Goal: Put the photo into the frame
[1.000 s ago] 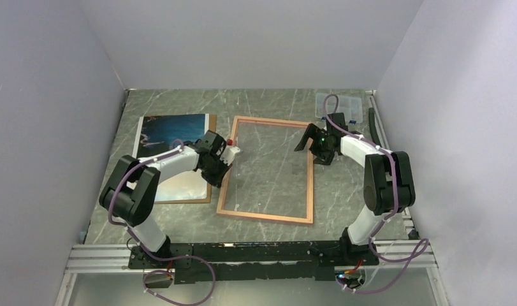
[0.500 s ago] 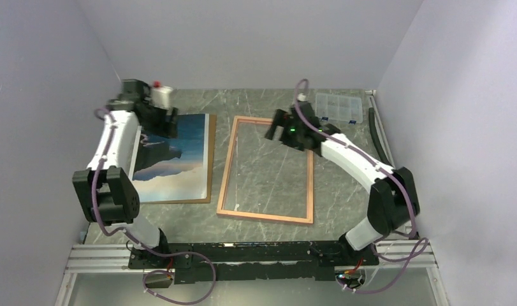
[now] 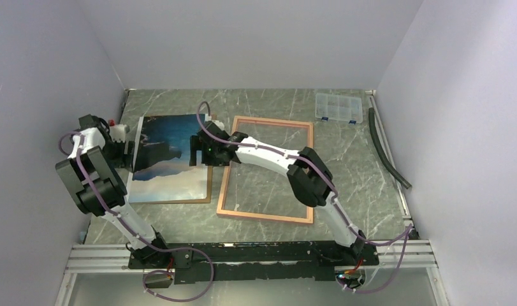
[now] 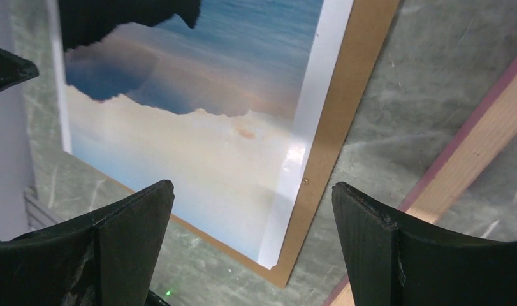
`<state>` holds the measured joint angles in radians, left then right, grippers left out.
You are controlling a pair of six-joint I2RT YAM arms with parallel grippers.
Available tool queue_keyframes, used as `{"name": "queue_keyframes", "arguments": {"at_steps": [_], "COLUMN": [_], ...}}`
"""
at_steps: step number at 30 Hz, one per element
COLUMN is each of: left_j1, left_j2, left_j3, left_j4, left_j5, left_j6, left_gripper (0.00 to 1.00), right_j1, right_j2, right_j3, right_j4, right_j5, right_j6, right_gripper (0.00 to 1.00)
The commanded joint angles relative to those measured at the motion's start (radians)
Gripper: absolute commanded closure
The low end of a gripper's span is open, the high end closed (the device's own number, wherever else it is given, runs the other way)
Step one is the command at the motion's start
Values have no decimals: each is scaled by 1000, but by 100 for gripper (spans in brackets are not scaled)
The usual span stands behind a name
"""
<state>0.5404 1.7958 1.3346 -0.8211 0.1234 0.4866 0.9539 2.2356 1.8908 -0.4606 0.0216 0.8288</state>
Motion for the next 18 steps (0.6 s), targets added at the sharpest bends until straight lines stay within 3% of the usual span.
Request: {"name": "queue_keyframes", "arguments": {"at_steps": [1,8,14,18], "left_j1": [-5,-6,-24,-55], "left_j2": [-72,-29,-11,-21], "left_j3": [-101,-193,-216,-243], "left_j4": [177,296,280,269], "left_j5": [-115,-147,-104,-83], "left_j6": [60,57,28,7], "left_gripper": [23,37,54,58], "right_j1": [-4,2,5,4], "right_j2": [38,50,68,84], "right_j3": [76,7,-16,-7], "right_j4": [-64,-54,-67,-72], "right_j5": [-1,-18,-18,-18], "right_j6": [45,81,106,115], "right_gripper": [2,2,3,3]}}
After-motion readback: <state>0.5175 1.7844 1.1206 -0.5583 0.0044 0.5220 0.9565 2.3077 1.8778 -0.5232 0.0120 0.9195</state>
